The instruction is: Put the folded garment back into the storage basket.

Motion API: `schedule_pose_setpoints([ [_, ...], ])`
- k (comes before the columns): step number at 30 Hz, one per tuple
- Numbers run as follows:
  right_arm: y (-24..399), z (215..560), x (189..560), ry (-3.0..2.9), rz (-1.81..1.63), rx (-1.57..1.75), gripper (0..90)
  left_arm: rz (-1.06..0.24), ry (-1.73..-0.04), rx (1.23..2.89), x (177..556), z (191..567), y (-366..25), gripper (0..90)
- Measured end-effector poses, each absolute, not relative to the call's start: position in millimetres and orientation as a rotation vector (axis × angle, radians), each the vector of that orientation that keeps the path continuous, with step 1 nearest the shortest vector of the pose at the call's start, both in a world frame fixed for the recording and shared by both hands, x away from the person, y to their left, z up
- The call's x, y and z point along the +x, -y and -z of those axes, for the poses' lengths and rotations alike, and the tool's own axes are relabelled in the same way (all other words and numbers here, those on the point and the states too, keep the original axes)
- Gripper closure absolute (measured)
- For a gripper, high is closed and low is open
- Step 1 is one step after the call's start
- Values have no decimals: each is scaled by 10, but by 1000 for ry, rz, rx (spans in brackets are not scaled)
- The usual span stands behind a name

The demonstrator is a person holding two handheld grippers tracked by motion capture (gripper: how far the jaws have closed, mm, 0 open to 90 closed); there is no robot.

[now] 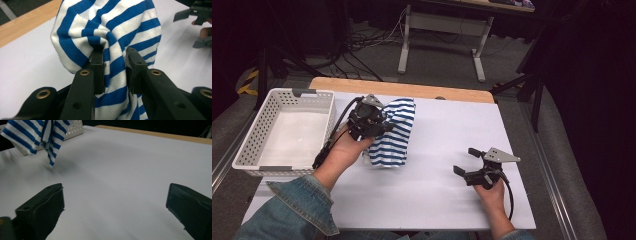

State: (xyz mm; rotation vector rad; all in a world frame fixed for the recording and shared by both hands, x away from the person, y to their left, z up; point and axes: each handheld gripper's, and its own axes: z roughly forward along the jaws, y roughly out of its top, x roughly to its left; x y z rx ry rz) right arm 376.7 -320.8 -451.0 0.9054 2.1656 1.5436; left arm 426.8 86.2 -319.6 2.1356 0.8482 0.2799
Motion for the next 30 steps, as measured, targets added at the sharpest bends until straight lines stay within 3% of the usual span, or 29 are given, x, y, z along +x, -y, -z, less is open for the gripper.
schedule_pose_setpoints([
  [30, 3187, 4513, 3763, -2189, -1508, 912, 36, -414, -980, 2106, 4282, 2816, -1781, 714],
])
